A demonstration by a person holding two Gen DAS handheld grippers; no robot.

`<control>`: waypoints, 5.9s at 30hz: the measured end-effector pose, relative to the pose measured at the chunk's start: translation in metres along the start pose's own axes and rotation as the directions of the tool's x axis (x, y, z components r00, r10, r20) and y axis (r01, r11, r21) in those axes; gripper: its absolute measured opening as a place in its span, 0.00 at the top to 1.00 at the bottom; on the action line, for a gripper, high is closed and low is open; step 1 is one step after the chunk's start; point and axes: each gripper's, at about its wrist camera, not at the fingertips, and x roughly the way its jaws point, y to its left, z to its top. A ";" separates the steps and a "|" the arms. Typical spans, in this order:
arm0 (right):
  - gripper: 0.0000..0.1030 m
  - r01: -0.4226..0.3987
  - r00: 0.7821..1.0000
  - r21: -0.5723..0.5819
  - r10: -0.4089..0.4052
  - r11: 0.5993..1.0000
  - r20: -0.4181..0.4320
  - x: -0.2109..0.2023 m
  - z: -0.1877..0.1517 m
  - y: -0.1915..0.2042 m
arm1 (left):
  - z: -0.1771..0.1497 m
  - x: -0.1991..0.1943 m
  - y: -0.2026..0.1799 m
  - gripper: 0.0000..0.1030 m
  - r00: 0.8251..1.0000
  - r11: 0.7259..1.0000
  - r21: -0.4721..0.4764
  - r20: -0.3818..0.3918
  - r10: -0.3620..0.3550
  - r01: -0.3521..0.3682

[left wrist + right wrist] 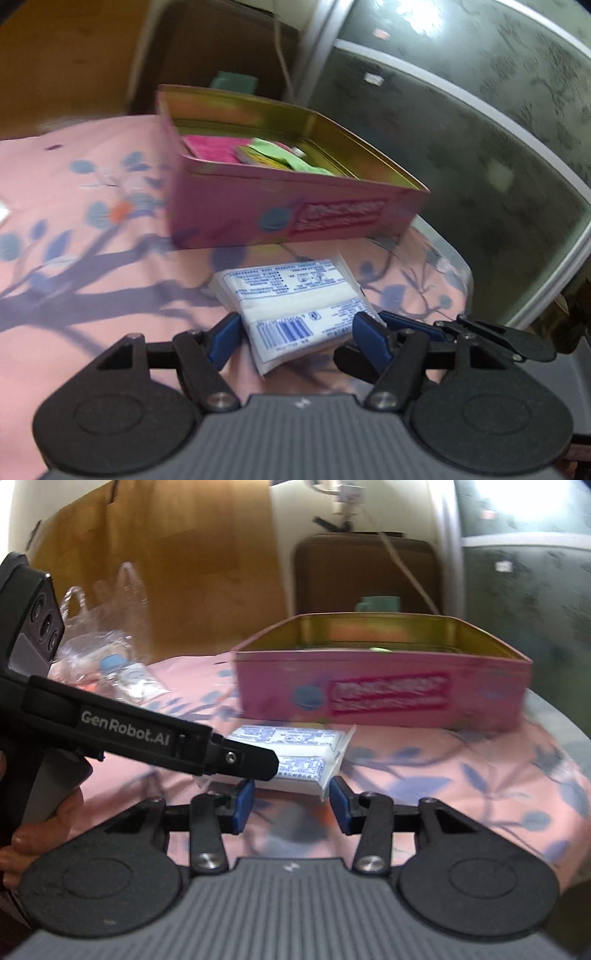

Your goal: Organize soft objects

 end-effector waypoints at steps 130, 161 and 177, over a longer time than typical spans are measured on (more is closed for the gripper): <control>0.44 -0.119 0.988 0.128 0.130 0.985 -0.086 0.052 0.017 0.063 | -0.024 -0.070 0.084 0.02 0.812 0.814 -0.003 0.078 0.579 -0.580; 0.41 -0.274 0.956 -0.130 0.255 0.953 -0.145 0.103 0.034 0.151 | -0.029 -0.125 0.183 0.00 0.720 0.712 -0.189 0.034 0.693 -0.677; 0.39 -0.304 0.950 -0.134 0.289 0.943 -0.119 0.110 0.035 0.153 | -0.029 -0.125 0.185 0.00 0.721 0.712 -0.197 0.032 0.692 -0.674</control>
